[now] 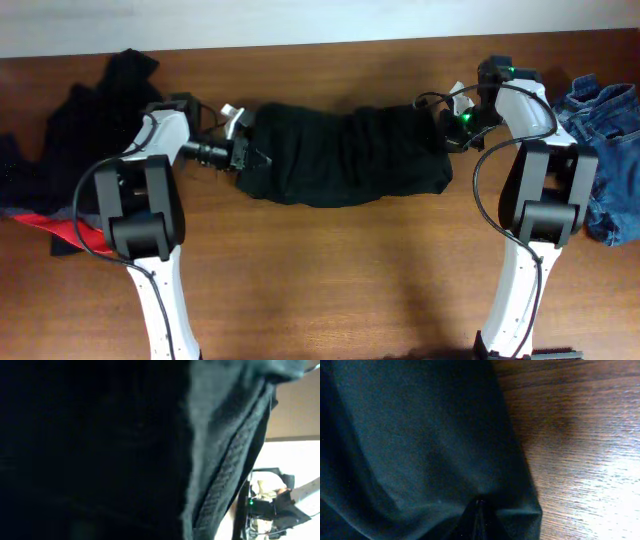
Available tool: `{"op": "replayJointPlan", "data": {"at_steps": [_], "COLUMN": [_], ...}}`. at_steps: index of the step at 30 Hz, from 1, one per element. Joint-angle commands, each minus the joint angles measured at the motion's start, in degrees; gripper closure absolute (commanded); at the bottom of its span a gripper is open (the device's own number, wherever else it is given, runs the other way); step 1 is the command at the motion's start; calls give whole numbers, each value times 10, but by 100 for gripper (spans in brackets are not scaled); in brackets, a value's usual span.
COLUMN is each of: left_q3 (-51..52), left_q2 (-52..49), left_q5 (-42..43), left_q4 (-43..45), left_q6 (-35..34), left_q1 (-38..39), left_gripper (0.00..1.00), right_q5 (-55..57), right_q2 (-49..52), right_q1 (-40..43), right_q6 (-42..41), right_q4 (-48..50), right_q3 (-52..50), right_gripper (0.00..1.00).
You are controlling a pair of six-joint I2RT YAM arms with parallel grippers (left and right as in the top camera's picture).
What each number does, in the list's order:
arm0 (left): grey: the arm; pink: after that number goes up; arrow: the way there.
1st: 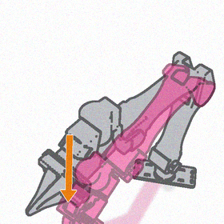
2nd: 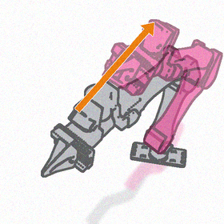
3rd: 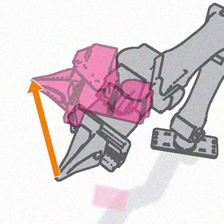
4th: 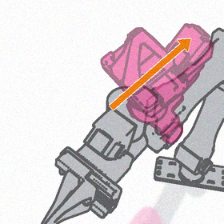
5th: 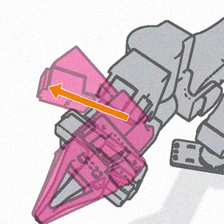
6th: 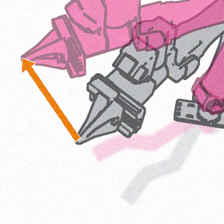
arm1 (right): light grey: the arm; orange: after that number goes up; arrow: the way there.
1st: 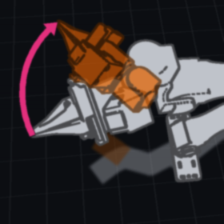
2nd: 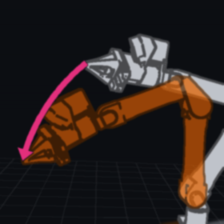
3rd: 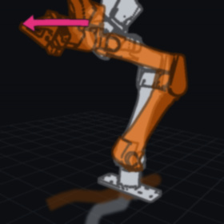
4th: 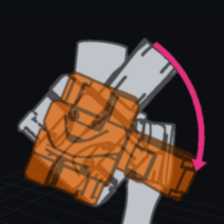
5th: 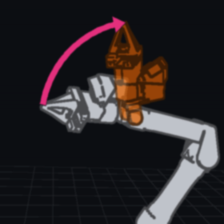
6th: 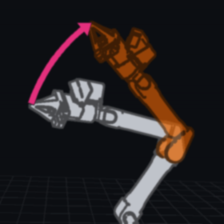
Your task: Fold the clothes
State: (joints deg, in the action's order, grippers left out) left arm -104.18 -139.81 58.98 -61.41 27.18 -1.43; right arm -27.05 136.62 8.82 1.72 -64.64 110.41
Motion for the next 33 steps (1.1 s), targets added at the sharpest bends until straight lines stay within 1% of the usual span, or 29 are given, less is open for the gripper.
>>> {"op": "replayJointPlan", "data": {"at_steps": [1, 4, 5, 8, 12, 16, 18, 20, 22, 27, 31, 33], "left_q3": [3, 3, 3, 3, 3, 0, -3, -8, -10, -10, -10, -10], "left_q2": [10, 10, 10, 15, 29, 56, 63, 72, 80, 90, 90, 90], "left_q5": [17, 24, 35, 49, 46, 11, 10, 7, -13, -61, -64, -77], "left_q4": [3, 3, 0, -8, -12, -3, -3, -2, 1, 1, 1, 2], "left_q6": [-30, -53, -53, -54, -53, -53, -53, -59, -75, -85, -85, -100], "left_q1": [-14, -52, -69, -88, -79, -42, -35, -33, -33, -33, -33, -33], "left_gripper": [99, 99, 99, 99, 99, 99, 99, 99, 99, 99, 99, 99], "right_q5": [7, 7, 8, 10, 12, 12, 12, 6, -4, -8, -24, -30], "right_q2": [-11, -11, -11, -11, -11, -11, -11, -12, -12, -12, -12, -12], "right_q1": [2, 1, -1, -7, -21, -42, -47, -47, -46, -44, -42, -43], "right_q6": [4, 4, 4, 4, 4, 4, 1, -9, -11, -19, -26, -28], "right_q4": [-5, -10, -9, -7, -2, 0, 5, 13, 17, 19, 15, 14], "right_q3": [-5, -5, -5, -5, -5, -5, -5, -3, 3, 43, 87, 100], "right_gripper": [96, 96, 96, 96, 96, 96, 96, 96, 96, 96, 96, 96]}}
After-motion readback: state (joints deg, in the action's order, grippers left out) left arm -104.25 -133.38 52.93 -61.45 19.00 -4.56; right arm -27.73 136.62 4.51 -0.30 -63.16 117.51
